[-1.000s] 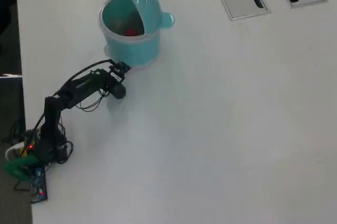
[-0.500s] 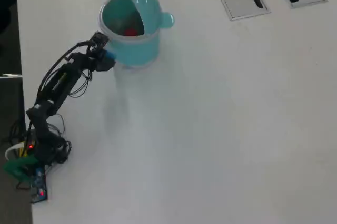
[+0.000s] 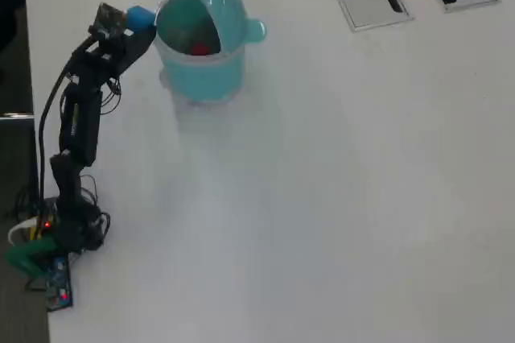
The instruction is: Grasp RGB lego blocks and put them in the bin one by one.
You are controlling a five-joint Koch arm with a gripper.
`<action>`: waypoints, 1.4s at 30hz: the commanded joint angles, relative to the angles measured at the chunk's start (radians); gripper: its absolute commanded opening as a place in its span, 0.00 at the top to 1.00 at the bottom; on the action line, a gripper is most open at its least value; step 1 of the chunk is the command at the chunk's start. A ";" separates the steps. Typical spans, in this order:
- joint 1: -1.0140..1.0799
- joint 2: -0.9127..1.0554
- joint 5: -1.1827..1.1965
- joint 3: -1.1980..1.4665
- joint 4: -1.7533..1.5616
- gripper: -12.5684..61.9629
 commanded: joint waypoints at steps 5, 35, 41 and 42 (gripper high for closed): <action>-0.015 -0.067 -0.002 -0.101 -0.018 0.70; 0.037 -0.517 -0.026 -0.207 -0.503 0.50; 0.037 -0.502 -0.023 -0.229 -0.488 0.45; 0.038 -0.500 -0.023 -0.250 -0.471 0.45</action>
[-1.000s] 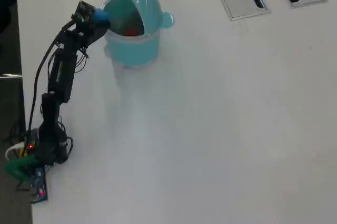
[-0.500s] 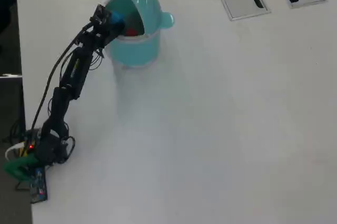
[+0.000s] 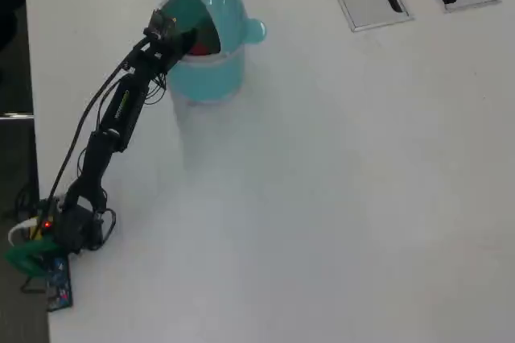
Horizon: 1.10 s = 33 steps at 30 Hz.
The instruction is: Grasp RGB lego blocks and put them in the bin one by one.
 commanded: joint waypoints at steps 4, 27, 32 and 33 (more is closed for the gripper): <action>0.005 0.057 0.017 -0.247 0.190 0.45; -0.017 0.356 0.152 -0.445 0.853 0.43; -0.012 0.426 0.169 -0.423 0.887 0.43; -0.012 0.442 0.170 -0.417 0.894 0.43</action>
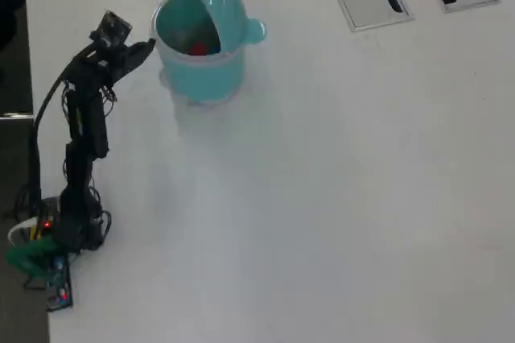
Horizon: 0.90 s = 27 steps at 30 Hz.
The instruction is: Grasp RGB lego blocks and put them in the bin one by one.
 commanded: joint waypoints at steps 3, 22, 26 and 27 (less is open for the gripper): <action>-0.005 0.110 0.012 -0.003 0.028 0.43; -0.049 0.719 0.035 0.713 0.017 0.43; -0.095 0.881 0.035 1.002 -0.063 0.43; -0.095 0.925 0.035 1.097 -0.110 0.43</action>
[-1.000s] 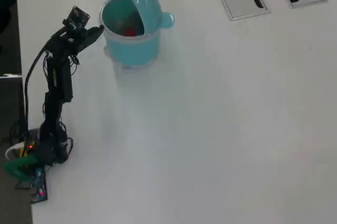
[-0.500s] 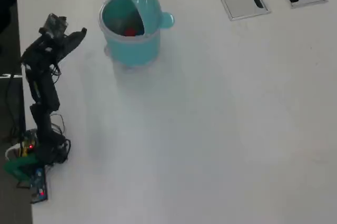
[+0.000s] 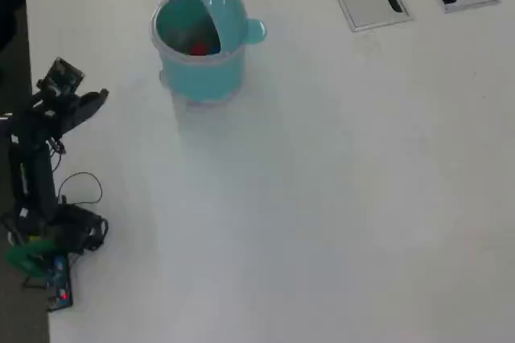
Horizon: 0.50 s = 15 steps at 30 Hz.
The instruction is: Grasp RGB lego blocks and put them in the bin one by one.
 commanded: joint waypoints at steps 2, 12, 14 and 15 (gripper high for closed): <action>-0.012 0.160 0.002 0.207 -0.219 0.43; 0.018 0.342 0.095 0.612 -0.606 0.40; 0.023 0.342 0.112 0.620 -0.638 0.39; 0.025 0.342 0.124 0.626 -0.660 0.39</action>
